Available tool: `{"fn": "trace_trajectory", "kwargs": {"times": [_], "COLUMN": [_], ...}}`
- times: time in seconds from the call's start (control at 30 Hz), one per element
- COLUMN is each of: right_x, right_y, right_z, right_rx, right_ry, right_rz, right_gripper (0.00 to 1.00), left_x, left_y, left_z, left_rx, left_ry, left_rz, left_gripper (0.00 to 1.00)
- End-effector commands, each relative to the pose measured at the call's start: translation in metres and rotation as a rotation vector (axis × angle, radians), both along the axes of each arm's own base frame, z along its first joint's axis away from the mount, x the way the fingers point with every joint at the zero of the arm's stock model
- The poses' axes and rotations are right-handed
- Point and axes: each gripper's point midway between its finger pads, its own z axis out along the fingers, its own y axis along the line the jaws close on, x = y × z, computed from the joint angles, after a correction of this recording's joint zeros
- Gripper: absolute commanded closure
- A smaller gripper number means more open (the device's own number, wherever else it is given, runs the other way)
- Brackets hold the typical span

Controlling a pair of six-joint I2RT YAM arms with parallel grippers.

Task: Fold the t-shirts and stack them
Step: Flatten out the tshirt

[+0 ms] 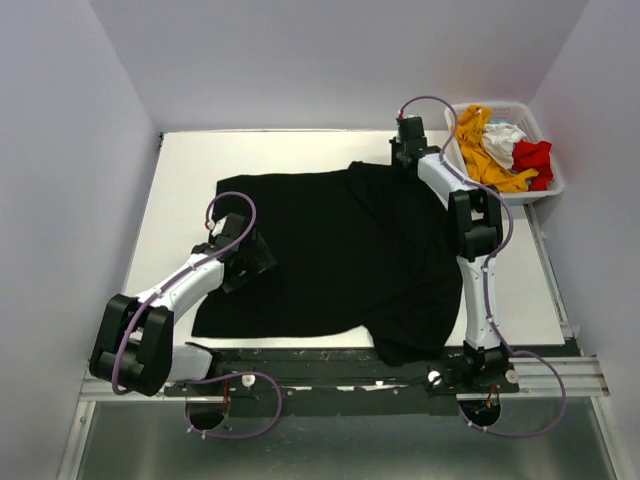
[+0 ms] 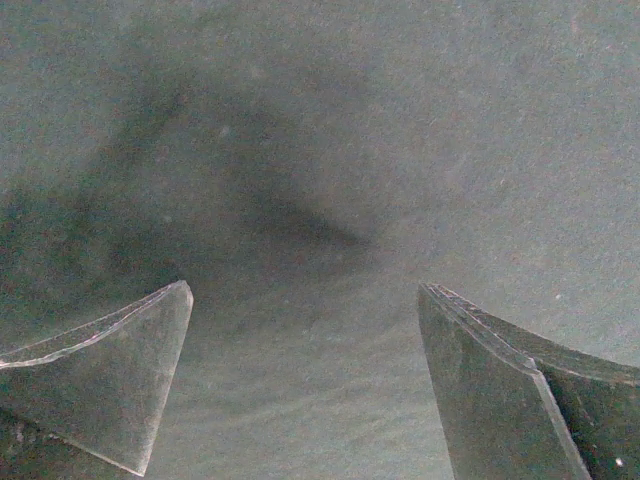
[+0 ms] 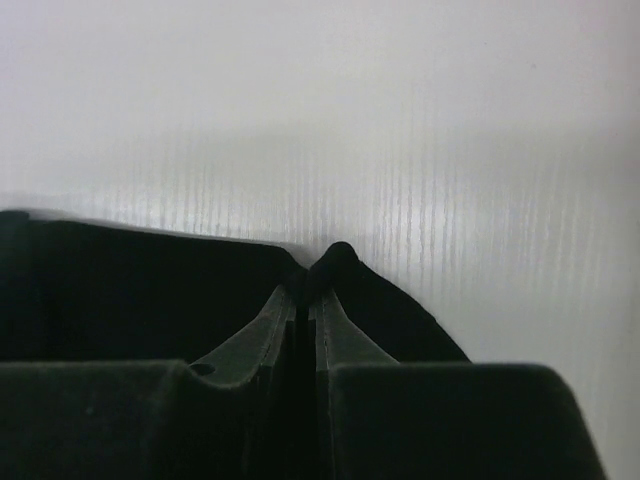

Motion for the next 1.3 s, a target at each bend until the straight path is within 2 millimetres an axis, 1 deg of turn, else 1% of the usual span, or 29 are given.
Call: {"fn": "trace_trajectory", "kwargs": {"times": [0.0, 0.07, 0.1, 0.13, 0.17, 0.23, 0.27, 0.3, 0.33, 0.37, 0.4, 0.43, 0.47, 0.53, 0.57, 0.6, 0.63, 0.7, 0.73, 0.8, 0.87, 0.93, 1.0, 1.1, 1.13, 1.17, 1.2, 1.27], "right_x": [-0.002, -0.025, -0.039, -0.058, -0.076, -0.12, -0.147, -0.17, -0.201, -0.223, -0.256, -0.282, -0.306, -0.348, -0.366, -0.377, -0.383, -0.374, -0.366, -0.354, -0.344, -0.332, -0.321, -0.307, -0.303, -0.297, -0.292, -0.282], "right_y": [0.015, 0.032, 0.041, 0.046, 0.052, 0.062, 0.069, 0.076, 0.088, 0.098, 0.111, 0.12, 0.129, 0.134, 0.132, 0.127, 0.122, 0.11, 0.107, 0.112, 0.121, 0.124, 0.128, 0.147, 0.151, 0.154, 0.151, 0.149], "right_z": [0.103, 0.114, 0.115, 0.116, 0.112, 0.101, 0.092, 0.088, 0.07, 0.068, 0.053, 0.045, 0.038, 0.025, 0.017, 0.014, 0.014, 0.025, 0.036, 0.057, 0.071, 0.076, 0.076, 0.068, 0.062, 0.06, 0.052, 0.045], "right_rx": [0.096, 0.149, 0.162, 0.164, 0.164, 0.175, 0.182, 0.183, 0.181, 0.182, 0.187, 0.216, 0.24, 0.243, 0.216, 0.19, 0.172, 0.132, 0.129, 0.151, 0.18, 0.168, 0.128, 0.094, 0.085, 0.088, 0.076, 0.09], "right_ry": [-0.182, -0.18, -0.166, -0.146, -0.123, -0.081, -0.054, -0.049, -0.008, -0.003, 0.04, 0.064, 0.086, 0.127, 0.153, 0.177, 0.193, 0.148, 0.109, 0.049, -0.002, -0.038, -0.05, -0.033, -0.018, -0.008, 0.022, 0.052], "right_rz": [0.087, 0.172, 0.205, 0.221, 0.232, 0.238, 0.248, 0.252, 0.259, 0.256, 0.282, 0.286, 0.298, 0.326, 0.333, 0.336, 0.334, 0.27, 0.233, 0.219, 0.223, 0.203, 0.208, 0.26, 0.262, 0.242, 0.214, 0.161], "right_gripper": [0.89, 0.88, 0.87, 0.87, 0.87, 0.87, 0.87, 0.86, 0.85, 0.85, 0.85, 0.84, 0.8, 0.61, 0.54, 0.44, 0.37, 0.24, 0.18, 0.01, 0.0, 0.0, 0.0, 0.0, 0.0, 0.0, 0.0, 0.0], "left_x": [-0.009, -0.007, -0.006, -0.004, -0.003, -0.001, 0.0, 0.001, 0.002, 0.004, 0.005, 0.005, 0.006, 0.005, 0.005, 0.005, 0.004, 0.004, 0.004, 0.003, 0.003, 0.003, 0.003, 0.003, 0.003, 0.003, 0.003, 0.001], "left_y": [0.0, -0.004, -0.006, -0.007, -0.008, -0.009, -0.009, -0.009, -0.009, -0.009, -0.008, -0.007, -0.007, -0.006, -0.006, -0.006, -0.006, -0.007, -0.008, -0.009, -0.01, -0.011, -0.012, -0.015, -0.016, -0.016, -0.017, -0.017], "left_z": [0.007, 0.012, 0.016, 0.02, 0.024, 0.031, 0.034, 0.036, 0.039, 0.042, 0.044, 0.045, 0.046, 0.047, 0.047, 0.046, 0.045, 0.044, 0.043, 0.04, 0.037, 0.034, 0.03, 0.022, 0.02, 0.018, 0.016, 0.012], "left_rx": [-0.028, -0.053, -0.065, -0.074, -0.081, -0.09, -0.093, -0.093, -0.093, -0.091, -0.087, -0.081, -0.08, -0.08, -0.084, -0.084, -0.087, -0.09, -0.092, -0.097, -0.102, -0.103, -0.105, -0.111, -0.112, -0.112, -0.112, -0.11], "left_ry": [-0.013, -0.036, -0.053, -0.066, -0.08, -0.107, -0.12, -0.132, -0.142, -0.151, -0.156, -0.159, -0.163, -0.175, -0.181, -0.184, -0.183, -0.181, -0.175, -0.168, -0.161, -0.15, -0.14, -0.116, -0.109, -0.103, -0.093, -0.082], "left_rz": [0.006, -0.007, -0.012, -0.015, -0.015, -0.018, -0.019, -0.02, -0.021, -0.021, -0.022, -0.018, -0.017, -0.016, -0.016, -0.015, -0.017, -0.02, -0.021, -0.025, -0.029, -0.03, -0.033, -0.041, -0.043, -0.047, -0.046, -0.048], "left_gripper": [0.01, 0.02, 0.01, 0.01, 0.02, 0.02, 0.01, 0.02, 0.02, 0.01, 0.01, 0.02, 0.01, 0.01, 0.01, 0.01, 0.01, 0.02, 0.01, 0.02, 0.01, 0.01, 0.01, 0.01, 0.02, 0.01, 0.01, 0.02]}}
